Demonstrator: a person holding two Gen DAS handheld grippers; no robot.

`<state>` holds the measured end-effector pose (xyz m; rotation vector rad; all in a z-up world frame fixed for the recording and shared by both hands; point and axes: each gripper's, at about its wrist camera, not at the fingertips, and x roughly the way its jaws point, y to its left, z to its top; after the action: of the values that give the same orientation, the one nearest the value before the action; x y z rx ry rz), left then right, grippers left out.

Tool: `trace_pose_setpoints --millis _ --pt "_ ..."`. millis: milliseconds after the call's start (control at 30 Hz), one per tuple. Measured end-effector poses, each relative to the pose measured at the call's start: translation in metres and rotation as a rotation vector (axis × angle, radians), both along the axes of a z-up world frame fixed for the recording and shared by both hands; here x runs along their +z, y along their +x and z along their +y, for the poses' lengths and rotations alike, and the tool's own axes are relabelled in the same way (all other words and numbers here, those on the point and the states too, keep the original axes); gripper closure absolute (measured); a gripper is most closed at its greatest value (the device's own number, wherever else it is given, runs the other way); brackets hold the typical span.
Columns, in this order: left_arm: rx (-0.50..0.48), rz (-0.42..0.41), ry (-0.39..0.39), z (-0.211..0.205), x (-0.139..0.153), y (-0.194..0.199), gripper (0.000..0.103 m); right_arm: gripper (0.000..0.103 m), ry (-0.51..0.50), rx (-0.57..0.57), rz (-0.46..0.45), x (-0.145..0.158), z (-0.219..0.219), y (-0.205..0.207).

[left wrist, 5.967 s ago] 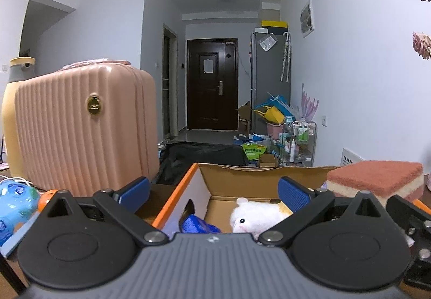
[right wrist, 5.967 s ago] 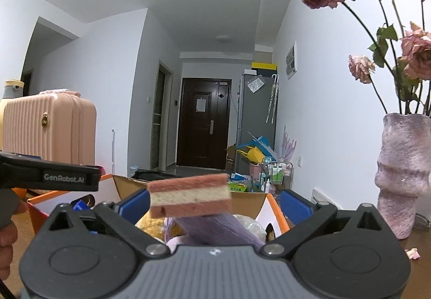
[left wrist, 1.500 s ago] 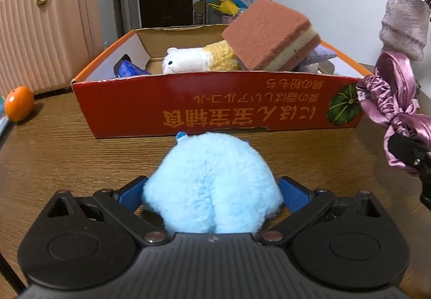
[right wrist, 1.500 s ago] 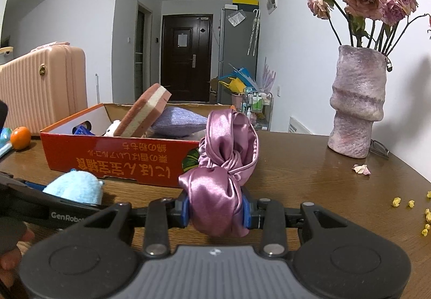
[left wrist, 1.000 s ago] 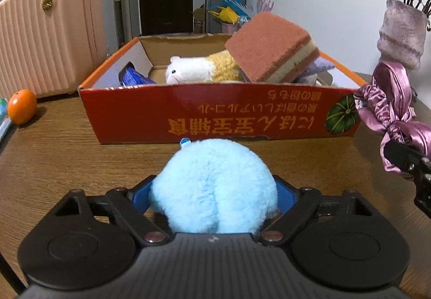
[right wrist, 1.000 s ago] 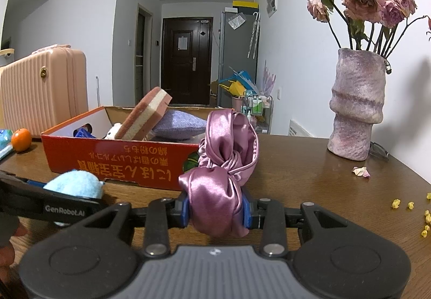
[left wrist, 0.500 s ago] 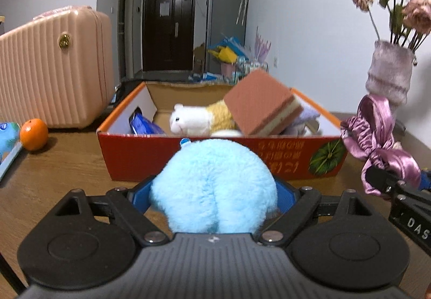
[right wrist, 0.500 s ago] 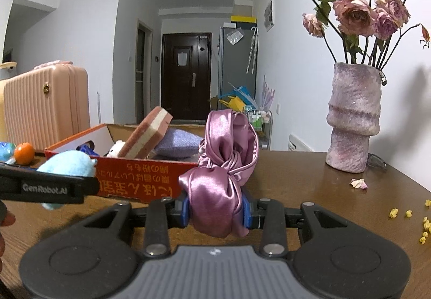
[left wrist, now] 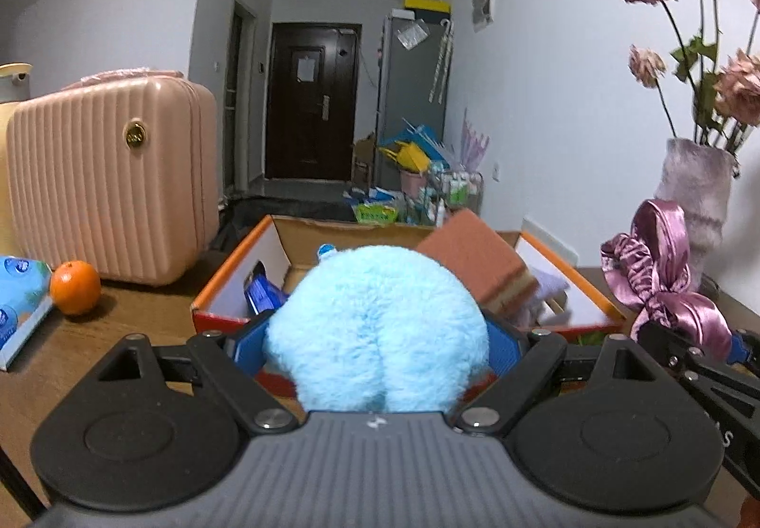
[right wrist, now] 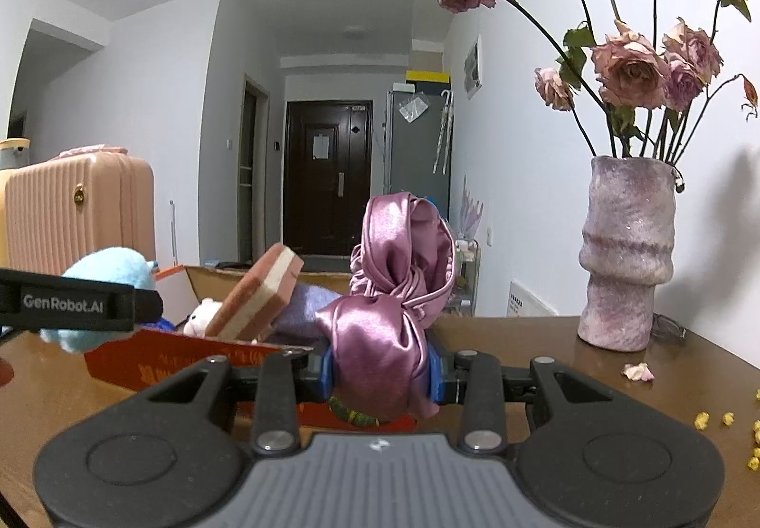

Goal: Organize soft objects
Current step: 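Lift the blue plush and pink scrunchie and carry both over the box, then open both grippers to drop the plush and scrunchie into the box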

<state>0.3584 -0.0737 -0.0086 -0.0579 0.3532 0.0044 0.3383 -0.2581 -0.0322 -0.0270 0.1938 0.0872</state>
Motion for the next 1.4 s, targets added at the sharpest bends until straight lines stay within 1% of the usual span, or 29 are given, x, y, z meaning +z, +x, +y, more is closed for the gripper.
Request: trace_pose_setpoints --millis 367,600,900,1033,1267,1400 --pt "0.068 -0.043 -0.028 0.01 0.008 0.032 0.015 0.068 -0.005 0.008 -0.038 0.002 0.013 0.041" --pt "0.091 -0.062 -0.013 0.012 0.008 0.055 0.015 0.068 -0.021 0.013 -0.054 0.001 0.02 0.071" --pt "0.12 -0.061 0.002 0.013 0.005 0.085 0.015 0.068 -0.044 0.014 -0.073 0.002 0.025 0.112" --pt "0.137 -0.056 0.008 0.018 0.003 0.101 0.014 0.068 -0.054 0.011 -0.07 0.0 0.027 0.127" --pt "0.184 -0.048 0.047 0.027 -0.007 0.128 0.014 0.068 -0.081 0.019 -0.055 -0.002 0.03 0.149" --pt "0.208 -0.041 0.071 0.03 -0.012 0.139 0.014 0.067 -0.074 0.017 -0.022 -0.005 0.027 0.158"
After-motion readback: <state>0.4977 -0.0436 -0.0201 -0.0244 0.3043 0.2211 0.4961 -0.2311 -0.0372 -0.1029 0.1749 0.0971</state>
